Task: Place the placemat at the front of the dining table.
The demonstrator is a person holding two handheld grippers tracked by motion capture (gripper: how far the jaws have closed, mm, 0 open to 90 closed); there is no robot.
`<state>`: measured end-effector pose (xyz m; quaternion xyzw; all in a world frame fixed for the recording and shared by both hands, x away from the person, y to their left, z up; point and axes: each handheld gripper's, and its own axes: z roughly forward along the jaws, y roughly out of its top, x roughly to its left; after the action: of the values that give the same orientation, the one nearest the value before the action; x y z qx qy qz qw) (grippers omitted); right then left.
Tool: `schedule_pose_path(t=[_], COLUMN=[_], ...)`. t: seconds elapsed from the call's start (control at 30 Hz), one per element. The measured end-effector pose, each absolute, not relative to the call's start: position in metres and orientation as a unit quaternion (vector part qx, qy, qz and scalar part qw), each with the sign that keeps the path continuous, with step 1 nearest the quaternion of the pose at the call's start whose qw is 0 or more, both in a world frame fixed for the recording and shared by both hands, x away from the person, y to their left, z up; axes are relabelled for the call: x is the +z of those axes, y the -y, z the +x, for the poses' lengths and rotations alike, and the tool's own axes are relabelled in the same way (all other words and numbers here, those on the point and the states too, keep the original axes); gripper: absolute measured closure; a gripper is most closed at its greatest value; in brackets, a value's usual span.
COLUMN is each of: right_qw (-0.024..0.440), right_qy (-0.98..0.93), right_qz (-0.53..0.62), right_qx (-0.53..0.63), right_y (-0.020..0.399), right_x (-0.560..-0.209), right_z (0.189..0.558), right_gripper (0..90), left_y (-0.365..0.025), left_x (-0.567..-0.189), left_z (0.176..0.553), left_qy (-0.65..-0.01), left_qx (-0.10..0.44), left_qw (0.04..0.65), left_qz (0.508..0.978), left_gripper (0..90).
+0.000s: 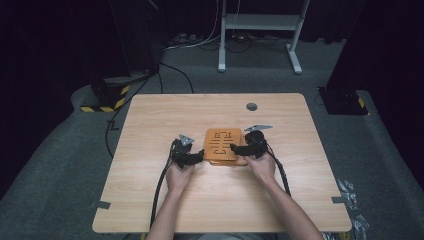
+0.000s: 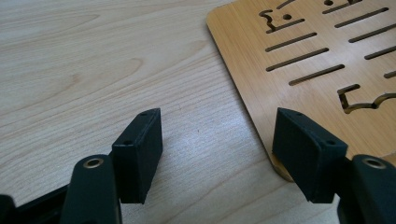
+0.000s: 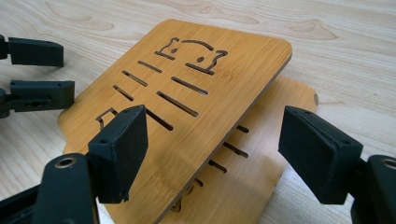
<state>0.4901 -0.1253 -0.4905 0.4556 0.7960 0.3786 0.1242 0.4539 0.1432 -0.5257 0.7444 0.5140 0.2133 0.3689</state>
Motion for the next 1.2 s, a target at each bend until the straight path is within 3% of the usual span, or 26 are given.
schedule_pose_path(t=[1.2], right_qw=[0.087], right_qy=[-0.799], right_qz=[0.448], right_qx=[0.392], right_y=[0.113], right_x=[-0.502], right_z=[0.492], right_gripper=[25.5], left_y=[-0.143], left_x=[-0.526], left_z=[0.454], left_qy=[-0.515], left_qx=[0.211], left_qw=[0.369], left_qz=[0.745], left_gripper=[32.1])
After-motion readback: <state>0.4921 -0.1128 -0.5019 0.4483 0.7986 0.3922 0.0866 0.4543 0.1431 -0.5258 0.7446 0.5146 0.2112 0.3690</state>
